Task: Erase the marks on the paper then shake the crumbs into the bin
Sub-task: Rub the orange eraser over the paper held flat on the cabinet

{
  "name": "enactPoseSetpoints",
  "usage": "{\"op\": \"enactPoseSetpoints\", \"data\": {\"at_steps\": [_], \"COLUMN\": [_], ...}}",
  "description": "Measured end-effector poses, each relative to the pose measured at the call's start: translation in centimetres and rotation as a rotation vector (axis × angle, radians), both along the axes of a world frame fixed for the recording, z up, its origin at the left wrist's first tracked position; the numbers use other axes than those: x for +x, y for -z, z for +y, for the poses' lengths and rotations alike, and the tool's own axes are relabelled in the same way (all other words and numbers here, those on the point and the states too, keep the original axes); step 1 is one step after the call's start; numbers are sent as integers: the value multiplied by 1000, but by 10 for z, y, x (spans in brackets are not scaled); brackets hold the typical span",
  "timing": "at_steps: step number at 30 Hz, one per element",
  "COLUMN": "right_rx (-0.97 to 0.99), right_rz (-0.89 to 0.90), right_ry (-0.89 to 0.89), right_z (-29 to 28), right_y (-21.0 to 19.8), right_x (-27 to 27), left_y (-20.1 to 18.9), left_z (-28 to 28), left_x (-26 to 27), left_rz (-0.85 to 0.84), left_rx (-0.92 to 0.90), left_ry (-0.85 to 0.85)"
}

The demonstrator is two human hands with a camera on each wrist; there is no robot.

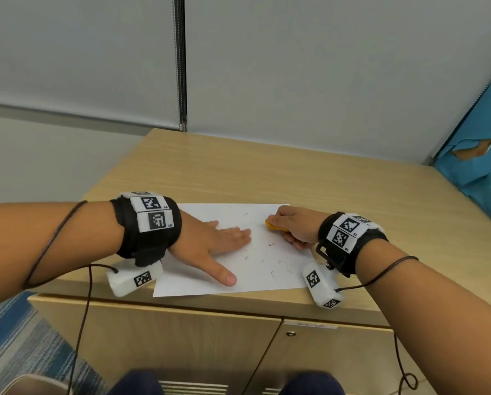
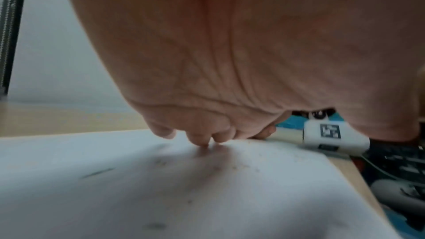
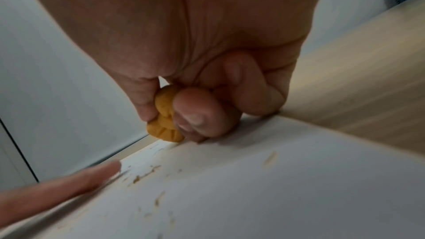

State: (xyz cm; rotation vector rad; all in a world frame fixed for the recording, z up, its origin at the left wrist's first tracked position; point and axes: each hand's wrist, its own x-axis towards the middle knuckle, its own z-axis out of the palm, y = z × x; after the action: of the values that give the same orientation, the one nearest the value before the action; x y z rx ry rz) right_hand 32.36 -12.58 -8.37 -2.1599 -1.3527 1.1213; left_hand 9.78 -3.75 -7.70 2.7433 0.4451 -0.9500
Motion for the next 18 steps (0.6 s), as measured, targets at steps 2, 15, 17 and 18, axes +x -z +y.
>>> {"op": "enactPoseSetpoints", "data": {"at_steps": [2, 15, 17, 18], "right_rx": [7, -2, -15, -20], "right_rz": [-11, 56, 96, 105], "right_ry": [-2, -3, 10, 15], "right_z": [0, 0, 0, 0], "right_y": [1, -3, -3, -3], "right_x": [1, 4, 7, 7], "left_y": [-7, -11, -18, -18], "left_z": [2, 2, 7, 10], "left_x": [1, 32, 40, 43], "left_rz": [-18, -23, -67, -79], "left_rx": [2, -3, 33, 62], "left_ry": [-46, -41, -109, -132]}}
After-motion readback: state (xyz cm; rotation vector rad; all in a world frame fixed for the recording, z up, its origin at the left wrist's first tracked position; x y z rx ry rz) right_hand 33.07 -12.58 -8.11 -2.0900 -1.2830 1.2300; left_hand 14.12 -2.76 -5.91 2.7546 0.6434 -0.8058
